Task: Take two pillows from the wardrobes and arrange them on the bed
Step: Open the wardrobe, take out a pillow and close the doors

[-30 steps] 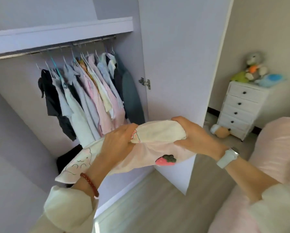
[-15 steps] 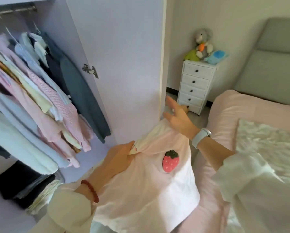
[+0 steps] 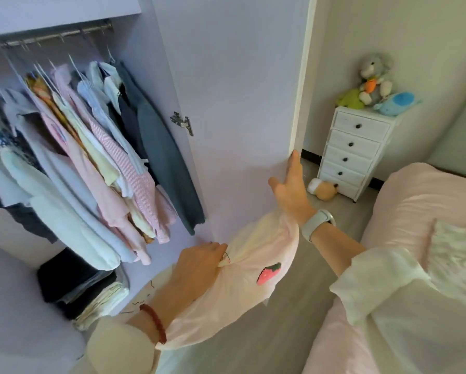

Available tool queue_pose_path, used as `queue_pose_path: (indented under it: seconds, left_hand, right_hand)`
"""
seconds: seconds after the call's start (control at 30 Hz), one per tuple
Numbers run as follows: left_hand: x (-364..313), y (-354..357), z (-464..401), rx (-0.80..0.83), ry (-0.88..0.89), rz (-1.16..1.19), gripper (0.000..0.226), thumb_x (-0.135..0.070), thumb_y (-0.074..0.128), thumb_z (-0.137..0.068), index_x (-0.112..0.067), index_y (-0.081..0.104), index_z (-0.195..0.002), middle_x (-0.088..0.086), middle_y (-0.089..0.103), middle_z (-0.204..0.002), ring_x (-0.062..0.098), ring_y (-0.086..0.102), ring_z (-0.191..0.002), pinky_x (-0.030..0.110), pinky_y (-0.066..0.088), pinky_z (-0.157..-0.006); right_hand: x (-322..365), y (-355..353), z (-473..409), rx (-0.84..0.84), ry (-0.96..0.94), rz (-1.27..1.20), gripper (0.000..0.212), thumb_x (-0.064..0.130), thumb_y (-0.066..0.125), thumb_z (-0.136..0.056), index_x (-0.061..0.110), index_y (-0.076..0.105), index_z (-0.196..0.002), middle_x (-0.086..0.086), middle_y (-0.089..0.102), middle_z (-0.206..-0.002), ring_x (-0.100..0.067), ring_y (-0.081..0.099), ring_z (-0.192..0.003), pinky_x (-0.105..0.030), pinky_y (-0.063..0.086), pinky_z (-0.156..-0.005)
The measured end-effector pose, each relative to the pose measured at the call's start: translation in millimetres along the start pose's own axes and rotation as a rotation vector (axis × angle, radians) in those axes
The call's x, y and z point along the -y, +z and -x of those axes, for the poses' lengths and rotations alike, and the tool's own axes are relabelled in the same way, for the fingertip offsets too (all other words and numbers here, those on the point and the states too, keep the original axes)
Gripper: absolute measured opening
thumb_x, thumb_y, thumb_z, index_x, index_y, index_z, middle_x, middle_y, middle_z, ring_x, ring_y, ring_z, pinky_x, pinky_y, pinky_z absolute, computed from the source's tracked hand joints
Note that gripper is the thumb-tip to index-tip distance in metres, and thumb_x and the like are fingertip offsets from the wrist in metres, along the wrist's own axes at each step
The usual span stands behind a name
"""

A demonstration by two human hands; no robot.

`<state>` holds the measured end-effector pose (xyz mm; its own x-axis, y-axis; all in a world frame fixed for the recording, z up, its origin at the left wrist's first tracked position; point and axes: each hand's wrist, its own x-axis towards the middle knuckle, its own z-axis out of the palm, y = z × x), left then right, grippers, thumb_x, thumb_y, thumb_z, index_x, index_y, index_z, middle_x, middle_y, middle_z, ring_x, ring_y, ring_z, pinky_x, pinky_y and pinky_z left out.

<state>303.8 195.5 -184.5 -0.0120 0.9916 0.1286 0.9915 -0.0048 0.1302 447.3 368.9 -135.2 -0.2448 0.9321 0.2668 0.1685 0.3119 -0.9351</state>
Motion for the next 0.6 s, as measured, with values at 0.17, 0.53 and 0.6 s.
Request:
queue_pose_path:
  seconds: [0.17, 0.53, 0.6]
  left_hand:
    - [20.4, -8.3, 33.9, -0.002, 0.152, -0.287, 0.030, -0.004, 0.080, -0.043, -0.022, 0.064, -0.060, -0.007, 0.059, -0.049, 0.014, 0.052, -0.041, 0.017, 0.035, -0.039]
    - [75.6, -25.4, 137.3, -0.122, -0.037, -0.365, 0.025, -0.002, 0.063, -0.045, -0.023, 0.067, -0.057, -0.006, 0.055, -0.046, 0.016, 0.053, -0.044, 0.021, 0.036, -0.044]
    - [76.9, -28.4, 151.4, -0.106, -0.146, -0.296, 0.037, 0.000, 0.076, -0.029, -0.022, 0.067, -0.058, -0.006, 0.056, -0.046, 0.017, 0.054, -0.044, 0.018, 0.039, -0.043]
  right_hand:
    - [14.2, 33.2, 53.8, 0.079, -0.078, 0.080, 0.072, -0.003, 0.049, -0.079, 0.013, 0.016, -0.141, -0.010, 0.041, -0.121, -0.022, 0.040, -0.110, -0.029, 0.038, -0.097]
    - [67.0, 160.0, 114.4, 0.767, -0.247, 0.164, 0.067, -0.005, 0.039, -0.087, 0.013, 0.010, -0.144, -0.007, 0.013, -0.155, -0.020, 0.016, -0.141, -0.022, 0.012, -0.112]
    - [74.2, 177.2, 116.3, 1.007, -0.231, 0.311, 0.057, 0.002, 0.042, -0.090, 0.015, 0.022, -0.142, -0.009, 0.028, -0.151, -0.024, 0.030, -0.136, -0.021, 0.020, -0.106]
